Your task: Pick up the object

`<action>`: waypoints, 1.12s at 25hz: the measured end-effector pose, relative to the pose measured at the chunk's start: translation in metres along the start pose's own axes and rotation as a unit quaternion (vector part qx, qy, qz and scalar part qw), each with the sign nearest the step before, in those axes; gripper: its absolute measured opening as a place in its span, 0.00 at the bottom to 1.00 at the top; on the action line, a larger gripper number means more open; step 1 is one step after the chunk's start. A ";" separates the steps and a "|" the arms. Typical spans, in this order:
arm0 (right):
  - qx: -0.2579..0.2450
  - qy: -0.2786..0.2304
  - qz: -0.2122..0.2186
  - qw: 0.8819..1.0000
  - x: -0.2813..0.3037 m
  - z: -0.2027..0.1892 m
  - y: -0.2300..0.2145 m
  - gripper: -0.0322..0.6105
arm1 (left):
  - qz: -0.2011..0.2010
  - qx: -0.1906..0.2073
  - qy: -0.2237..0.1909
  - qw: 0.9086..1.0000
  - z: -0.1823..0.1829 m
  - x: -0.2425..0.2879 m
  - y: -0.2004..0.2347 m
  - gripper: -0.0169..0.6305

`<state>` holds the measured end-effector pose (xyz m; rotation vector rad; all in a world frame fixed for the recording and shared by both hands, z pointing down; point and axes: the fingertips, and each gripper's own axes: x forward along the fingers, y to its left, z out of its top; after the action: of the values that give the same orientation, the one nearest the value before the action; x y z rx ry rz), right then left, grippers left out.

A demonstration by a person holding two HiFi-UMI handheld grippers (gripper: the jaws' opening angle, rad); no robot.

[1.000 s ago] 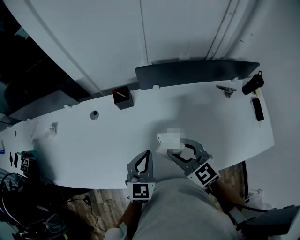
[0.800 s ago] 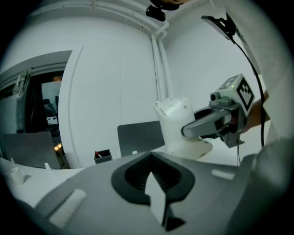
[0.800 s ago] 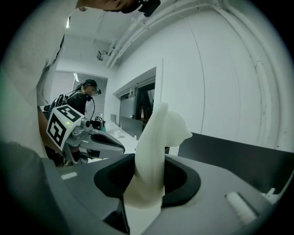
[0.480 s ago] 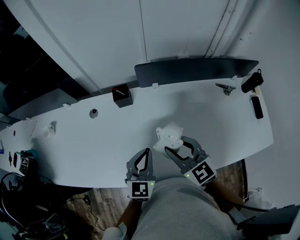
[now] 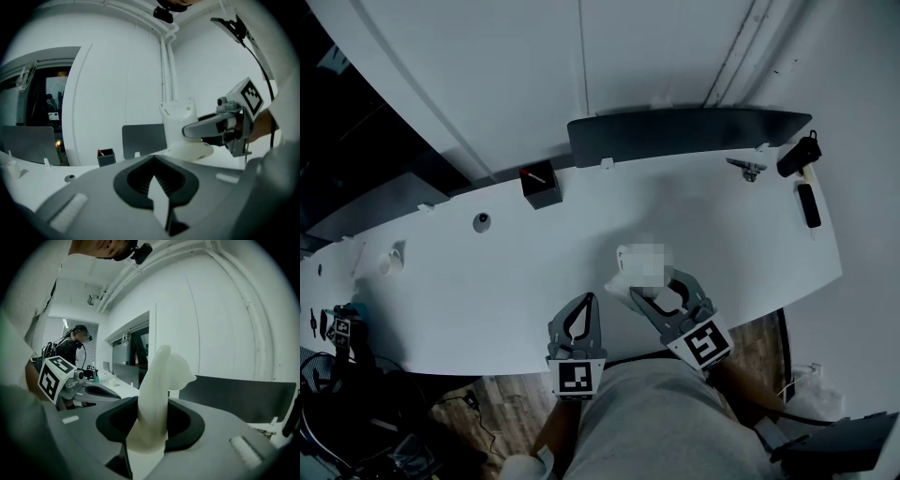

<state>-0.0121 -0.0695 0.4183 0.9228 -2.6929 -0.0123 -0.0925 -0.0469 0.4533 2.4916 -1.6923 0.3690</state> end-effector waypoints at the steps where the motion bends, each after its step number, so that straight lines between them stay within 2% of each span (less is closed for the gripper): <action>1: 0.002 -0.001 -0.008 1.000 0.000 0.001 0.002 0.31 | -0.002 -0.010 -0.006 1.000 0.002 -0.002 0.001 0.03; 4: 0.005 -0.008 -0.033 0.999 -0.001 0.005 0.004 0.31 | -0.017 -0.019 -0.008 1.000 0.001 -0.004 0.002 0.03; 7: 0.007 -0.017 -0.058 0.998 -0.009 0.009 0.005 0.31 | -0.040 -0.007 -0.006 0.999 -0.005 -0.006 -0.003 0.03; 10: 0.013 -0.031 -0.071 0.997 -0.023 0.012 0.008 0.31 | -0.044 -0.003 -0.009 0.999 -0.006 -0.011 -0.013 0.03; 16: 0.030 -0.063 -0.064 0.996 -0.056 0.011 0.016 0.31 | -0.017 0.004 -0.020 1.000 0.001 -0.026 -0.045 0.03; 21: 0.044 -0.090 -0.060 0.993 -0.092 0.012 0.016 0.31 | 0.006 0.017 0.001 1.000 -0.005 -0.044 -0.075 0.03; 28: 0.079 -0.131 -0.055 0.987 -0.147 0.008 0.023 0.31 | 0.034 0.025 0.003 0.999 0.000 -0.077 -0.124 0.03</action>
<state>0.0827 0.0365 0.3733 1.1937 -2.9126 0.0628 -0.0050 0.0689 0.4387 2.4688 -1.7906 0.4290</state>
